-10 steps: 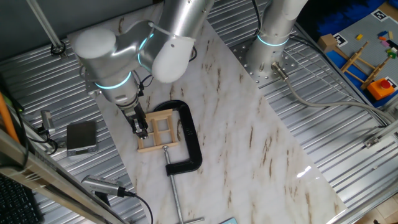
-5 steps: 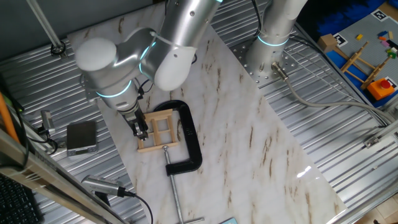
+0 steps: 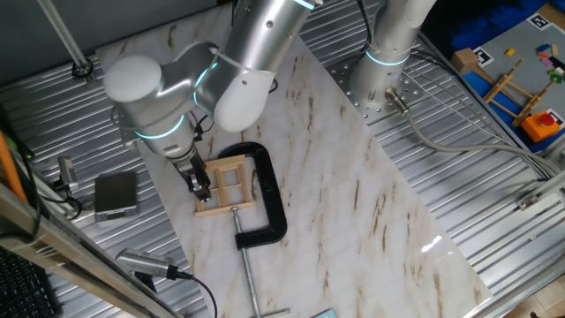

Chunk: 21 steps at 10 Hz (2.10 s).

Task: Close a sliding window

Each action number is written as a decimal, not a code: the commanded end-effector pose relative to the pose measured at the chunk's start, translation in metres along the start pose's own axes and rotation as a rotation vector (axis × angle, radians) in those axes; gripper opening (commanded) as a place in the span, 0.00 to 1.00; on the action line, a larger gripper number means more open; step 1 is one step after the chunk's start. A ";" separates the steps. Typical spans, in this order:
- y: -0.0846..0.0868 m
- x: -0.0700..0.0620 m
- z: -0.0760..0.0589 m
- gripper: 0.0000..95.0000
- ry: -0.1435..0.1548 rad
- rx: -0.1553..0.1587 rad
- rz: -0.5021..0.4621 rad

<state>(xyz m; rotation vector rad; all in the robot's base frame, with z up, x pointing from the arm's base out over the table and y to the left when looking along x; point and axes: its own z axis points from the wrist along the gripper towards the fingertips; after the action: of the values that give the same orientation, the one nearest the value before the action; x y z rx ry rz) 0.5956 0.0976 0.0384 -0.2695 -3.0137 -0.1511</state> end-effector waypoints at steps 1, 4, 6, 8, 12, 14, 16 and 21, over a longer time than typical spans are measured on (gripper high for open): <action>0.005 0.000 0.001 0.60 -0.001 -0.027 0.008; 0.011 0.000 0.002 0.40 -0.003 -0.041 0.006; 0.014 0.001 0.001 0.40 -0.003 -0.046 0.002; 0.018 0.002 0.000 0.40 -0.004 -0.068 0.005; 0.019 0.002 0.000 0.40 -0.013 -0.112 -0.001; 0.019 0.002 0.000 0.40 -0.012 -0.100 -0.023; 0.019 0.003 0.000 0.40 -0.007 -0.093 -0.058; 0.018 0.006 0.001 0.40 -0.006 -0.080 -0.115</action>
<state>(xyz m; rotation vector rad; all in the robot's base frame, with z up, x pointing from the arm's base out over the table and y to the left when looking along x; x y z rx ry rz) 0.5921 0.1161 0.0408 -0.1023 -3.0357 -0.2860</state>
